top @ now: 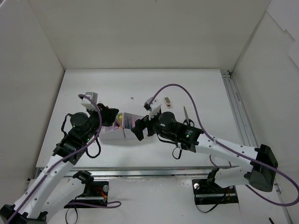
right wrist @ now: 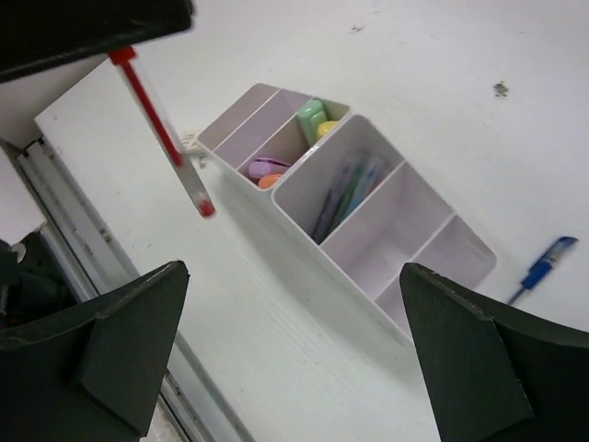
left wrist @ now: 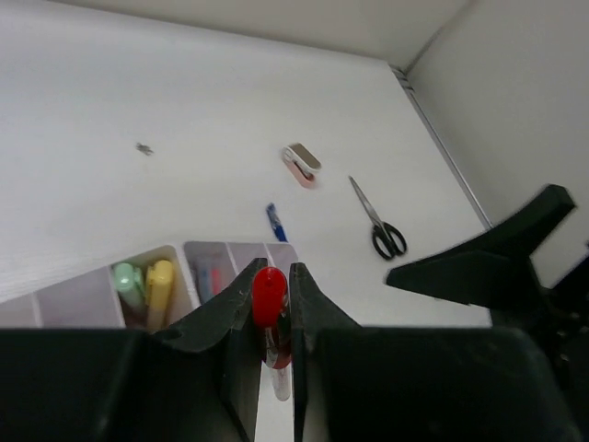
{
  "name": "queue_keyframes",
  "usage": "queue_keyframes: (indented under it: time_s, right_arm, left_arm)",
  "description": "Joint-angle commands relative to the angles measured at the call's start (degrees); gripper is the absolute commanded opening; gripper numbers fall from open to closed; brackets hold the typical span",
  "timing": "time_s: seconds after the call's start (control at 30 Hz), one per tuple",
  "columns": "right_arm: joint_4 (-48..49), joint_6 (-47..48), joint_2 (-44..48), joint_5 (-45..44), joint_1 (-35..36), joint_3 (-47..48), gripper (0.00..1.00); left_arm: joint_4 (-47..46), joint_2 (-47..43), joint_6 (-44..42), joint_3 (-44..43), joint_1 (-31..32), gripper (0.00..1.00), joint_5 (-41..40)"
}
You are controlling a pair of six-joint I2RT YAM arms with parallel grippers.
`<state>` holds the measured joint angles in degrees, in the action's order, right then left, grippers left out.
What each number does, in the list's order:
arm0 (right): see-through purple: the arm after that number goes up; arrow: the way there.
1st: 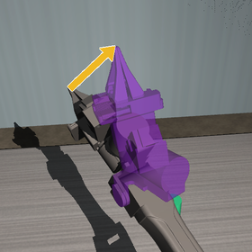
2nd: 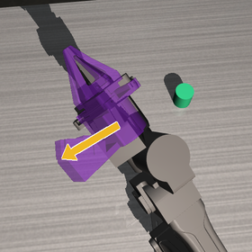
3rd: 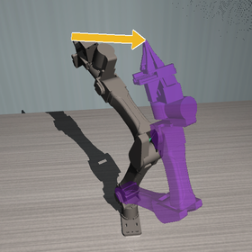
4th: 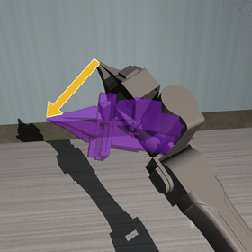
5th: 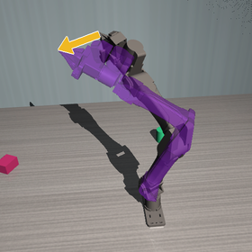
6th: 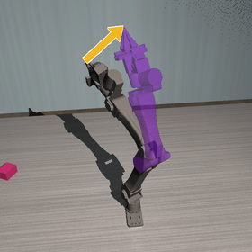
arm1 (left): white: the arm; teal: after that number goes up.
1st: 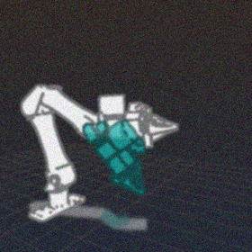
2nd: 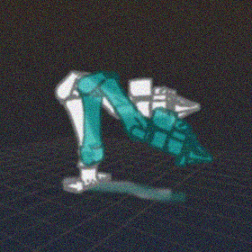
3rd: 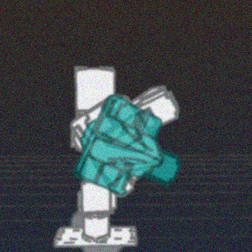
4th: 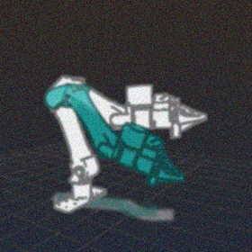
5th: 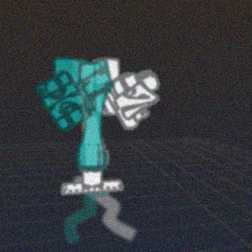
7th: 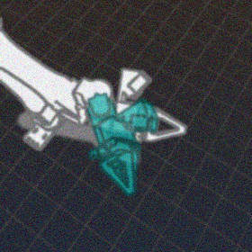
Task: Sort the stationery into containers
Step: Place the pen in the storage box.
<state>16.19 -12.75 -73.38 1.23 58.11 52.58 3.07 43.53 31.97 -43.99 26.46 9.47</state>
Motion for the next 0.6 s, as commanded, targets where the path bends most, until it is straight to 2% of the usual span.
queue_keyframes:
  time_s: [0.0, 0.2, 0.43, 0.57]
  right_arm:
    - [0.17, -1.83, 5.44, -9.74, -0.36, 0.69, 0.98]
    - [-4.05, -1.75, 10.71, -17.75, -0.27, -2.65, 0.98]
    - [-6.34, -0.87, 11.86, -24.87, -0.27, -4.23, 0.98]
    - [-6.34, -0.87, 11.77, -25.14, -0.98, -4.76, 0.98]
  left_arm:
    - [0.18, -2.30, -5.32, -1.80, -0.87, 0.00, -13.32]
    - [-1.22, 0.15, -11.92, -1.89, -5.27, 0.00, -20.72]
    - [-11.41, 4.36, -13.24, 3.90, -9.49, 0.00, -19.58]
    - [-16.15, 8.67, -12.72, 6.37, -10.02, 0.00, -20.38]
